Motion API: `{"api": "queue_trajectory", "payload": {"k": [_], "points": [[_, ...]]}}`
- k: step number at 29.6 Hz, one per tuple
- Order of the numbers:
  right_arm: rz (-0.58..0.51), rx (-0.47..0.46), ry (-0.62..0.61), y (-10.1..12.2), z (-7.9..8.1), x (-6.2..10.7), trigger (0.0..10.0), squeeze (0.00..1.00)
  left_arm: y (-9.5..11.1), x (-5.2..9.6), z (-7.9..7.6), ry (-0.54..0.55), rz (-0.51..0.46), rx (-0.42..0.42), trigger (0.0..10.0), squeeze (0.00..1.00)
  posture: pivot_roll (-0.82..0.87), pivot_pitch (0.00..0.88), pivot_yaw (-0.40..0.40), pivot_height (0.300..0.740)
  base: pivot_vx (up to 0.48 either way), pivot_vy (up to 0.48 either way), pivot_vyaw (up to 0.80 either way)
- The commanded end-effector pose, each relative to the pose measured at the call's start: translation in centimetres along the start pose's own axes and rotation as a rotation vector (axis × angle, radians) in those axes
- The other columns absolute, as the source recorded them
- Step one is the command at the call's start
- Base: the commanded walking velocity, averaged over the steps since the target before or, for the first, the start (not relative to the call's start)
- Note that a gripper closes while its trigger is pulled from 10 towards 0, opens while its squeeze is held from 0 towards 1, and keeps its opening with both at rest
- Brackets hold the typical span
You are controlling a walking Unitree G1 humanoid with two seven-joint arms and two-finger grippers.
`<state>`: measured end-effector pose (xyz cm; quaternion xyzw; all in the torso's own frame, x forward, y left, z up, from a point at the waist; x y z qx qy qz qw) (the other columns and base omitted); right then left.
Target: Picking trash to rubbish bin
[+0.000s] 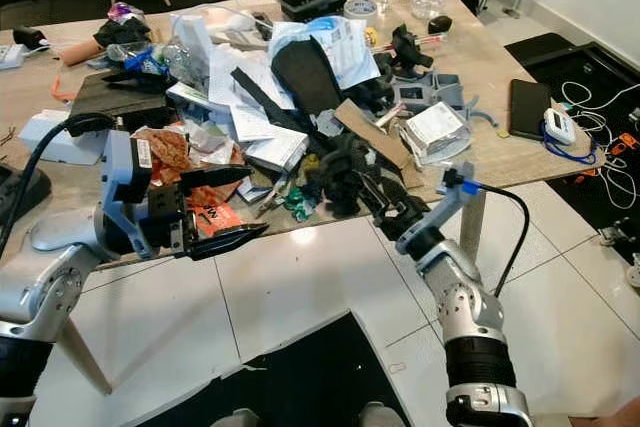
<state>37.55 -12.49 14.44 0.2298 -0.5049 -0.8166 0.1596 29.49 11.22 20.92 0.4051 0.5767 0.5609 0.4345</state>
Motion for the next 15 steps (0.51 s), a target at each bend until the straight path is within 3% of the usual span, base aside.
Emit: {"api": "queue_trajectory", "payload": {"k": [1, 15], "points": [[0.025, -0.024, -0.038, -0.7, -0.6, 0.1, 10.0, 0.00, -0.2, 0.4, -0.1, 0.002, 0.046, -0.017, 10.0, 0.00, -0.05, 0.164, 0.034, 0.740, 0.000, 0.000, 0.00], [0.014, -0.065, -0.124, -0.5, -2.0, -0.7, 10.0, 0.00, -0.8, 0.6, 0.0, 0.026, 0.067, -0.007, 10.0, 0.00, -0.04, 0.185, 0.038, 0.740, 0.000, 0.000, 0.00]]}}
Point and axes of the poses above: a point about 5 cm out from each wrist's last joint towards the gripper, its own x axis pointing back from the gripper into the wrist, its own y axis along the axis of the wrist's last joint, z = x × y, the point moved 6 cm from there along -x, pointing out of the wrist towards the gripper, and after that the axes turned 13 degrees about x, right-handed, at the moved point
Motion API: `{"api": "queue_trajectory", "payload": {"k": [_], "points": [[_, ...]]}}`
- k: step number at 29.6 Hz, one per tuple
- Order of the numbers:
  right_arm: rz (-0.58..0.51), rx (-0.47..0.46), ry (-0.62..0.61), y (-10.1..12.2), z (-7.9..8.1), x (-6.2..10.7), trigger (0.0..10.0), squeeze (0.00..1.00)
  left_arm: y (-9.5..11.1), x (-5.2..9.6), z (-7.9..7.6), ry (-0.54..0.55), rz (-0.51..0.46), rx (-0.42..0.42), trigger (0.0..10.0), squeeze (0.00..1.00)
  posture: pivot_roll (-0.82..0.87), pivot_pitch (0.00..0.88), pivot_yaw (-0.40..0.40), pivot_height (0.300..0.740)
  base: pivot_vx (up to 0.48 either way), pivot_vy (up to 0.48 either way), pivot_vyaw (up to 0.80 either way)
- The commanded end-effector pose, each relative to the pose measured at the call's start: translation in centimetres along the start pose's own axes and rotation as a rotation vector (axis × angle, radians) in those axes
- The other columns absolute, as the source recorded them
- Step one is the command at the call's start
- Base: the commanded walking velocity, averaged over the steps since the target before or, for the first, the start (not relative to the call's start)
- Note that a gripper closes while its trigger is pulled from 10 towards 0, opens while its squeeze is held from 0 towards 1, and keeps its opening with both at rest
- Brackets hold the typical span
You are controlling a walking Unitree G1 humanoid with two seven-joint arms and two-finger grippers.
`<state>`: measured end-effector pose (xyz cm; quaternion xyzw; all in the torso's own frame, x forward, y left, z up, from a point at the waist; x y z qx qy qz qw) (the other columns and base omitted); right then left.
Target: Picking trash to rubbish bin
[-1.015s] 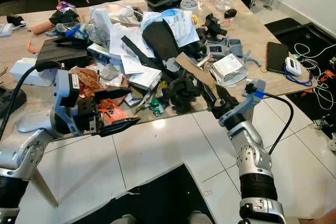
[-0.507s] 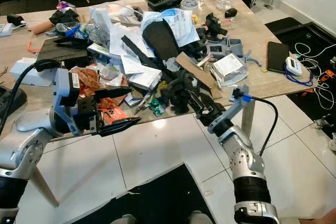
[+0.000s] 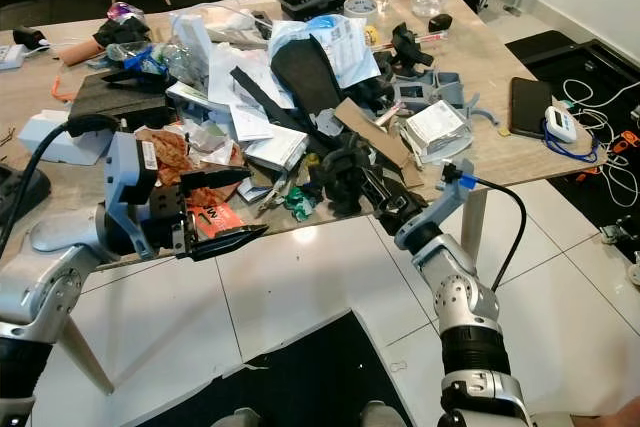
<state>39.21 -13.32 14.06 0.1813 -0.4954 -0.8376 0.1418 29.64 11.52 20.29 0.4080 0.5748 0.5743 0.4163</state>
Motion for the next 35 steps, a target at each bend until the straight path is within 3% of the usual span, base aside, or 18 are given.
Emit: {"api": "queue_trajectory", "payload": {"k": [1, 2, 3, 5, 6, 7, 8, 20, 26, 30, 31, 32, 33, 35], "points": [[-0.002, -0.026, -0.012, -0.4, -0.2, 0.0, 10.0, 0.00, -0.2, 0.4, -0.2, 0.001, 0.031, -0.006, 10.0, 0.00, -0.03, 0.188, 0.039, 0.740, 0.000, 0.000, 0.00], [-0.002, -0.026, -0.012, -0.4, -0.2, 0.0, 10.0, 0.00, -0.2, 0.4, -0.2, 0.001, 0.031, -0.006, 10.0, 0.00, -0.03, 0.188, 0.039, 0.740, 0.000, 0.000, 0.00], [-0.011, -0.028, 0.006, -0.2, 0.0, -0.1, 7.1, 0.00, -0.3, 0.5, -0.3, 0.003, 0.032, -0.005, 10.0, 0.00, -0.03, 0.196, 0.038, 0.740, 0.000, 0.000, 0.00], [-0.011, -0.028, 0.006, -0.2, 0.0, -0.1, 7.1, 0.00, -0.3, 0.5, -0.3, 0.003, 0.032, -0.005, 10.0, 0.00, -0.03, 0.196, 0.038, 0.740, 0.000, 0.000, 0.00], [-0.018, -0.030, 0.023, -0.1, 0.3, -0.1, 1.8, 0.00, -0.3, 0.6, -0.4, 0.004, 0.033, -0.003, 10.0, 0.00, -0.02, 0.204, 0.037, 0.740, 0.000, 0.000, 0.00], [-0.018, -0.030, 0.023, -0.1, 0.3, -0.1, 1.8, 0.00, -0.3, 0.6, -0.4, 0.004, 0.033, -0.003, 10.0, 0.00, -0.02, 0.204, 0.037, 0.740, 0.000, 0.000, 0.00], [-0.012, -0.036, 0.035, -0.2, 0.4, -0.2, 0.0, 0.00, -0.3, 0.7, -0.5, 0.007, 0.037, 0.001, 10.0, 0.00, -0.02, 0.209, 0.035, 0.740, 0.000, 0.000, 0.00], [-0.026, -0.047, 0.050, 0.1, 0.4, 0.2, 0.0, 0.00, -0.3, 0.5, -0.5, 0.008, 0.033, 0.000, 10.0, 0.00, -0.03, 0.212, 0.038, 0.740, 0.000, 0.000, 0.00], [-0.191, -0.109, 0.206, 3.4, 2.2, 2.1, 0.0, 0.00, 2.9, -0.8, -0.8, -0.023, -0.133, -0.014, 10.0, 0.00, -0.04, 0.189, 0.040, 0.740, 0.000, 0.000, 0.00], [-0.194, -0.097, 0.197, 3.6, 2.0, 2.3, 0.0, 0.00, 3.1, -1.2, -0.6, -0.025, -0.146, -0.015, 10.0, 0.00, -0.05, 0.180, 0.043, 0.740, 0.000, 0.000, 0.00], [-0.186, -0.091, 0.188, 3.5, 1.9, 2.3, 1.5, 0.00, 3.0, -1.3, -0.6, -0.027, -0.144, -0.016, 10.0, 0.00, -0.05, 0.173, 0.043, 0.740, 0.000, 0.000, 0.00], [-0.181, -0.088, 0.184, 3.4, 1.8, 2.2, 1.5, 0.00, 2.9, -1.4, -0.6, -0.028, -0.142, -0.016, 10.0, 0.00, -0.05, 0.173, 0.043, 0.740, 0.000, 0.000, 0.00], [-0.174, -0.070, 0.181, 3.2, 1.8, 2.2, 10.0, 0.00, 2.9, -1.5, -0.6, -0.030, -0.143, -0.017, 10.0, 0.00, -0.05, 0.172, 0.044, 0.740, 0.000, 0.000, 0.00], [-0.163, -0.047, 0.172, 3.0, 1.7, 2.1, 10.0, 0.00, 2.9, -1.6, -0.6, -0.031, -0.144, -0.017, 10.0, 0.00, -0.05, 0.172, 0.043, 0.740, 0.000, 0.000, 0.00]]}}
Point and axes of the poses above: a point about 5 cm out from each wrist's last joint towards the gripper, its own x axis pointing back from the gripper into the wrist, its own y axis along the axis of the wrist's last joint, z = x × y, the point moved 6 cm from there along -x, pointing out of the wrist towards the gripper, and after that the axes turned 13 degrees about x, right-handed, at the moved point
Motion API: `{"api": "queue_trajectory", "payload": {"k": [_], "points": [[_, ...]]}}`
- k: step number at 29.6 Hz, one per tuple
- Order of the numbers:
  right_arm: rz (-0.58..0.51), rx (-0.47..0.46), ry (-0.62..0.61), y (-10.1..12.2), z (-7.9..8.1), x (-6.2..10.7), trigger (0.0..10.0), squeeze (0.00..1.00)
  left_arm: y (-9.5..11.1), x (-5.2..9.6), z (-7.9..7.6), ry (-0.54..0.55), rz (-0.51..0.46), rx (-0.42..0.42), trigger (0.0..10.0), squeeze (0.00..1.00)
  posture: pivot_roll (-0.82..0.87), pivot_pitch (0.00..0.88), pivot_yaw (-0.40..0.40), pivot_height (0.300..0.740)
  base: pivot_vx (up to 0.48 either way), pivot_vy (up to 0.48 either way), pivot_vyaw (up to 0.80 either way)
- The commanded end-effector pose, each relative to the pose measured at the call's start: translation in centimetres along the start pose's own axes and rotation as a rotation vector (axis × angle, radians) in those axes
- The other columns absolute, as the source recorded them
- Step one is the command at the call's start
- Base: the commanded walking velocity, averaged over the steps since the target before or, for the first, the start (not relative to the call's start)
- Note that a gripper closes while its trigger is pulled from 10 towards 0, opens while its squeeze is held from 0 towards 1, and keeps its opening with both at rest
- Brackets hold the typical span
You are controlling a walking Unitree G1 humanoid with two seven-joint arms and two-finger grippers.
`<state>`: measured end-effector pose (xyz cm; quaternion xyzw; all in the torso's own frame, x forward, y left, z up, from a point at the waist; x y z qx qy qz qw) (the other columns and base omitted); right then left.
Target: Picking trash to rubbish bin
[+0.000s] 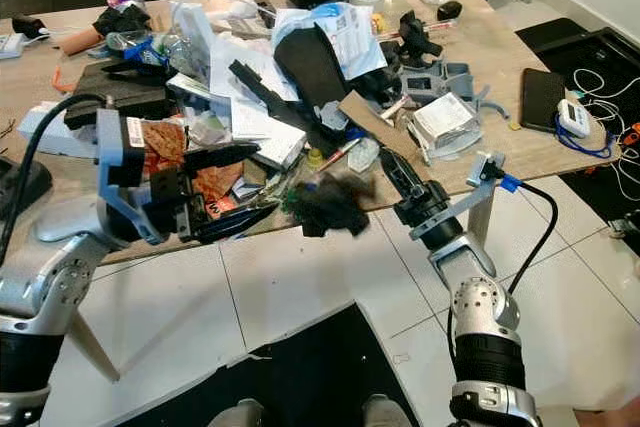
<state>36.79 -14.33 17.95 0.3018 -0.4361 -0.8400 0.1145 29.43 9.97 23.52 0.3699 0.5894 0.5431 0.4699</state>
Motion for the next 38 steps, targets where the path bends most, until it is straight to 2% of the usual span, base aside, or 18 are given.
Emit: {"api": "queue_trajectory", "payload": {"k": [1, 2, 3, 4, 5, 6, 7, 9, 13, 16, 22, 26, 28, 30, 32, 33, 34, 38], "points": [[0.061, 0.047, -0.056, -1.2, -0.8, 0.3, 10.0, 0.00, -0.2, -0.2, 0.1, -0.001, -0.002, 0.005, 10.0, 0.00, -0.05, 0.170, 0.043, 0.740, 0.000, 0.000, 0.00], [0.192, 0.138, -0.130, -3.3, -2.1, 0.3, 10.0, 0.00, -0.2, -0.2, 0.1, -0.002, -0.003, 0.003, 10.0, 0.00, -0.05, 0.168, 0.044, 0.740, 0.000, 0.000, 0.00], [0.192, 0.138, -0.130, -3.3, -2.1, 0.3, 10.0, 0.00, -0.2, -0.2, 0.1, -0.002, -0.003, 0.003, 10.0, 0.00, -0.05, 0.168, 0.044, 0.740, 0.000, 0.000, 0.00], [0.285, 0.207, -0.177, -4.6, -2.9, 0.5, 10.0, 0.00, -0.2, -0.3, 0.1, -0.002, -0.005, 0.004, 10.0, 0.00, -0.05, 0.168, 0.044, 0.740, 0.000, 0.000, 0.00], [0.285, 0.207, -0.177, -4.6, -2.9, 0.5, 10.0, 0.00, -0.2, -0.3, 0.1, -0.002, -0.005, 0.004, 10.0, 0.00, -0.05, 0.168, 0.044, 0.740, 0.000, 0.000, 0.00], [0.399, 0.313, -0.215, -6.2, -3.7, 1.1, 10.0, 1.00, -0.1, -0.3, 0.1, -0.003, -0.009, 0.004, 10.0, 0.00, -0.05, 0.159, 0.044, 0.740, 0.000, 0.000, 0.00], [0.465, 0.386, -0.245, -7.1, -4.4, 1.5, 10.0, 1.00, -0.1, -0.4, 0.1, -0.004, -0.011, 0.004, 10.0, 0.00, -0.05, 0.159, 0.044, 0.740, 0.000, 0.000, 0.00], [0.479, 0.402, -0.243, -7.4, -4.4, 1.6, 10.0, 1.00, 0.0, -0.4, 0.1, -0.004, -0.012, 0.004, 10.0, 0.00, -0.05, 0.159, 0.044, 0.740, 0.000, 0.000, 0.00], [0.321, 0.336, -0.156, -5.2, -2.3, -0.1, 10.0, 1.00, 0.0, -0.6, 0.1, 0.004, -0.025, 0.003, 10.0, 0.00, -0.04, 0.147, 0.043, 0.740, 0.000, 0.000, 0.00], [0.279, 0.332, -0.130, -4.3, -1.9, -0.5, 10.0, 1.00, -0.1, -0.8, 0.1, 0.002, -0.025, 0.003, 10.0, 0.00, -0.04, 0.150, 0.044, 0.740, 0.000, 0.000, 0.00], [0.194, 0.358, -0.051, -2.7, -0.3, -1.1, 10.0, 1.00, 0.0, -0.9, 0.1, -0.001, -0.028, 0.003, 10.0, 0.00, -0.04, 0.153, 0.046, 0.740, 0.000, 0.000, 0.00], [0.094, 0.384, 0.002, -0.5, 1.1, -2.0, 10.0, 1.00, 0.0, -0.9, 0.1, 0.001, -0.029, 0.002, 10.0, 0.00, -0.04, 0.153, 0.046, 0.740, 0.000, 0.000, 0.00], [0.087, 0.399, -0.004, -0.1, 1.1, -2.1, 10.0, 1.00, 0.0, -0.9, 0.1, 0.001, -0.030, 0.002, 10.0, 0.00, -0.04, 0.153, 0.046, 0.740, 0.000, 0.000, 0.00], [0.064, 0.478, -0.091, 1.7, -0.4, -2.6, 10.0, 1.00, 0.1, -1.0, 0.1, -0.001, -0.032, 0.002, 10.0, 0.00, -0.04, 0.156, 0.048, 0.740, 0.000, 0.000, 0.00], [0.054, 0.495, -0.118, 2.3, -0.8, -2.6, 10.0, 1.00, 0.1, -1.1, 0.1, -0.001, -0.032, 0.001, 10.0, 0.00, -0.04, 0.156, 0.048, 0.740, 0.000, 0.000, 0.00], [0.052, 0.547, -0.161, 3.1, -1.6, -2.6, 10.0, 0.56, 0.1, -1.1, 0.0, -0.002, -0.032, 0.002, 10.0, 0.00, -0.04, 0.156, 0.048, 0.740, 0.000, 0.000, 0.00], [0.047, 0.614, -0.213, 4.4, -2.5, -2.6, 10.0, 0.00, 0.0, -1.1, 0.0, -0.004, -0.033, 0.002, 10.0, 0.00, -0.04, 0.156, 0.048, 0.740, 0.000, 0.000, 0.00], [0.044, 0.707, -0.279, 6.1, -3.6, -2.5, 10.0, 0.00, 0.0, -1.2, -0.1, -0.005, -0.034, 0.003, 10.0, 0.00, -0.04, 0.155, 0.047, 0.740, 0.000, 0.000, 0.00]]}}
Point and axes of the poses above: a point about 5 cm out from each wrist's last joint towards the gripper, its own x axis pointing back from the gripper into the wrist, its own y axis along the axis of the wrist's last joint, z = x × y, the point moved 6 cm from there along -x, pointing out of the wrist towards the gripper, and after that the axes turned 13 degrees about x, right-handed, at the moved point
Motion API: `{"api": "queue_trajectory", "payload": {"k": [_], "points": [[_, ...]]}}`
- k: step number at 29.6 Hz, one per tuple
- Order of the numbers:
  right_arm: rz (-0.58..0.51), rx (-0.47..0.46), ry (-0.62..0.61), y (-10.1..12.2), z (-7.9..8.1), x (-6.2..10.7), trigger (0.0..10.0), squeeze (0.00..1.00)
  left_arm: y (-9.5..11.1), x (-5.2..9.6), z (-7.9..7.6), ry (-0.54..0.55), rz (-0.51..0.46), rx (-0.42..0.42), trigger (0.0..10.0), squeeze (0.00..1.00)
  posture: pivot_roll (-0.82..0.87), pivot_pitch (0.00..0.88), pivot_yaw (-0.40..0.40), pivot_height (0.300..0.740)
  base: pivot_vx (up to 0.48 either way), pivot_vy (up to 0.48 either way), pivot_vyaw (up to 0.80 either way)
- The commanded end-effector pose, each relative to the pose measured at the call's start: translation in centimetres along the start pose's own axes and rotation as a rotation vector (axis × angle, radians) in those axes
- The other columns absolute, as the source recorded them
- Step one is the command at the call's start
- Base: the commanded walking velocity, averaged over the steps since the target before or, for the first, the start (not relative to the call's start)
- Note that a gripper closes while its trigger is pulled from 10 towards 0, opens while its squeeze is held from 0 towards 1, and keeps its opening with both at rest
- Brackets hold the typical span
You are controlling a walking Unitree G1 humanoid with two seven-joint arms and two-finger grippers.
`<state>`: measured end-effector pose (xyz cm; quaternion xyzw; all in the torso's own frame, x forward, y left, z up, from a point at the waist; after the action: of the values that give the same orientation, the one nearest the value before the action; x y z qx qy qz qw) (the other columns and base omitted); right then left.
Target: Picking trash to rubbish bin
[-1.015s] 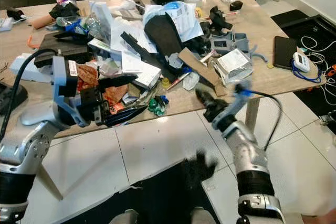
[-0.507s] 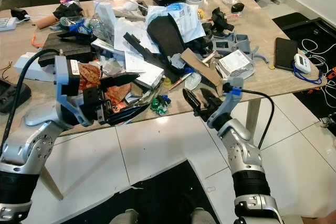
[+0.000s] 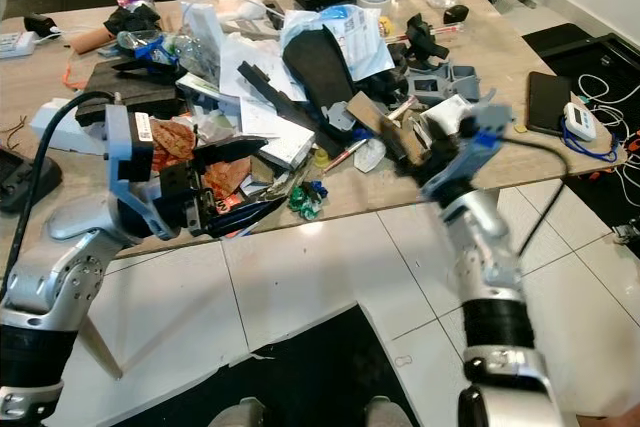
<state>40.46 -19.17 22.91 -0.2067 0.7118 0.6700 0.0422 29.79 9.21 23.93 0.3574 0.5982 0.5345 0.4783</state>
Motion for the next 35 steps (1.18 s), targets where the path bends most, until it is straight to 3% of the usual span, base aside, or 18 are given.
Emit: {"api": "queue_trajectory", "payload": {"k": [1, 2, 4, 9, 12, 14, 20, 22, 27, 35], "points": [[0.048, 0.074, -0.046, -0.7, -1.1, 0.1, 10.0, 0.00, -0.3, -0.3, -0.2, -0.012, 0.005, 0.002, 10.0, 0.00, -0.04, 0.155, 0.047, 0.740, 0.000, 0.000, 0.00], [0.048, 0.074, -0.046, -0.7, -1.1, 0.1, 10.0, 0.00, -0.3, -0.3, -0.2, -0.012, 0.005, 0.002, 10.0, 0.00, -0.04, 0.155, 0.047, 0.740, 0.000, 0.000, 0.00], [0.126, 0.179, -0.084, -1.5, -2.7, 0.2, 10.0, 0.00, -0.4, -0.4, -0.3, -0.015, 0.004, 0.003, 10.0, 0.00, -0.04, 0.155, 0.049, 0.740, 0.000, 0.000, 0.00], [0.186, 0.223, -0.054, -2.7, -2.5, 0.0, 10.0, 0.00, -0.3, -0.4, -0.4, -0.021, 0.005, 0.003, 10.0, 0.00, -0.04, 0.172, 0.060, 0.740, 0.000, 0.000, 0.00], [0.255, 0.265, 0.104, -4.4, 0.5, -0.9, 10.0, 0.00, 0.2, -0.2, -0.6, -0.017, 0.003, 0.005, 10.0, 0.00, -0.02, 0.196, 0.062, 0.740, 0.000, 0.000, 0.00], [0.282, 0.299, 0.167, -5.0, 1.6, -1.0, 10.0, 0.00, 0.2, -0.1, -0.8, -0.019, 0.006, 0.009, 10.0, 0.00, -0.02, 0.212, 0.065, 0.740, 0.000, 0.000, 0.00], [0.287, 0.347, 0.220, -4.7, 2.1, -1.3, 10.0, 0.00, 0.0, -0.1, -1.3, -0.030, 0.014, 0.029, 10.0, 0.00, -0.02, 0.239, 0.067, 0.740, 0.000, 0.000, 0.00], [0.287, 0.347, 0.220, -4.7, 2.1, -1.3, 10.0, 0.00, 0.0, -0.1, -1.3, -0.030, 0.014, 0.029, 10.0, 0.00, -0.02, 0.239, 0.067, 0.740, 0.000, 0.000, 0.00], [0.416, 0.624, 0.251, -5.7, 1.3, -1.8, 10.0, 0.00, 0.1, -0.4, -1.7, -0.047, 0.015, 0.042, 10.0, 0.00, -0.02, 0.267, 0.071, 0.740, 0.000, 0.000, 0.00], [0.413, 0.651, 0.210, -5.1, 0.8, -2.3, 10.0, 0.00, 0.2, -0.3, -2.0, -0.049, 0.024, 0.054, 10.0, 0.00, -0.01, 0.281, 0.074, 0.740, 0.000, 0.000, 0.00]]}}
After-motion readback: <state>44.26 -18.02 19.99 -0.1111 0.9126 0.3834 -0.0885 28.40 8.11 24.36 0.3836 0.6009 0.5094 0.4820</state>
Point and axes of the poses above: a point about 5 cm out from each wrist's last joint towards the gripper, its own x axis pointing back from the gripper into the wrist, its own y axis along the axis of the wrist's last joint, z = x × y, the point moved 6 cm from there along -x, pointing out of the wrist towards the gripper, and after that the axes turned 13 degrees about x, right-handed, at the moved point
